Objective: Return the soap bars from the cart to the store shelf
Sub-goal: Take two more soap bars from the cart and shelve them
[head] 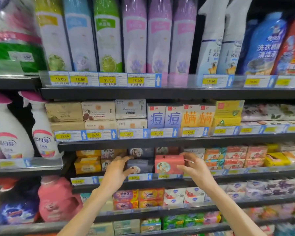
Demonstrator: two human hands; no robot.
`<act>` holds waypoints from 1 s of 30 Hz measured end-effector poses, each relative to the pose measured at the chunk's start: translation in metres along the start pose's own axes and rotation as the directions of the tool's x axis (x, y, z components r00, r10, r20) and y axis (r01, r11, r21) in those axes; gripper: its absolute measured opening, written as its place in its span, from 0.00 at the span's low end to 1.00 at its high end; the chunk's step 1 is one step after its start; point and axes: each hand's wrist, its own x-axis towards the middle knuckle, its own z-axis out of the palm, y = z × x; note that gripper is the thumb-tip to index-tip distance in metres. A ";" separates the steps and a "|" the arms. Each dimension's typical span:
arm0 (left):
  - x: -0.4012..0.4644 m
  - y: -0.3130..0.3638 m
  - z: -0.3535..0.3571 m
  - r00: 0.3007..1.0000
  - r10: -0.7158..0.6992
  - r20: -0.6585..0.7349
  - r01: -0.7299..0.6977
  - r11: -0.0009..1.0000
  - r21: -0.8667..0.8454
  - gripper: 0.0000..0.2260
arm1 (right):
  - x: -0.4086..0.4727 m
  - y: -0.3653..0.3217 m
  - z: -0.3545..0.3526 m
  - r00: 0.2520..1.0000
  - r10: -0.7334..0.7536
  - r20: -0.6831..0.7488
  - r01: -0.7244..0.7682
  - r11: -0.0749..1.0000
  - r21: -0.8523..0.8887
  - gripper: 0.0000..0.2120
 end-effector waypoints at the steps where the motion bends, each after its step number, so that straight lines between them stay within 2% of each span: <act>1: -0.003 -0.001 0.003 1.000 0.002 -0.017 -0.002 1.000 -0.003 0.20 | 0.001 0.002 0.000 1.000 -0.003 -0.002 0.003 1.000 0.010 0.19; 5: -0.009 -0.006 0.013 0.995 -0.035 -0.097 0.030 0.999 -0.045 0.16 | 0.004 0.004 0.002 1.000 -0.024 -0.014 0.024 1.000 0.016 0.20; 10: -0.009 -0.002 0.017 0.989 -0.070 -0.128 0.063 0.996 -0.059 0.16 | 0.005 0.008 0.008 0.999 -0.046 -0.024 0.045 0.998 -0.038 0.20; 19: -0.008 -0.004 0.020 0.987 -0.079 -0.137 0.066 0.993 -0.096 0.16 | 0.002 0.010 0.022 0.987 -0.153 -0.058 0.130 0.948 -0.292 0.21; 26: -0.010 -0.003 0.021 0.985 -0.077 -0.157 0.064 0.995 -0.082 0.16 | 0.003 0.018 0.033 0.969 -0.243 -0.053 0.159 0.768 -0.620 0.20; 30: -0.011 -0.004 0.022 0.986 -0.084 -0.145 0.066 0.990 -0.127 0.16 | -0.001 0.033 0.042 0.946 -0.324 0.020 0.185 0.489 -0.852 0.28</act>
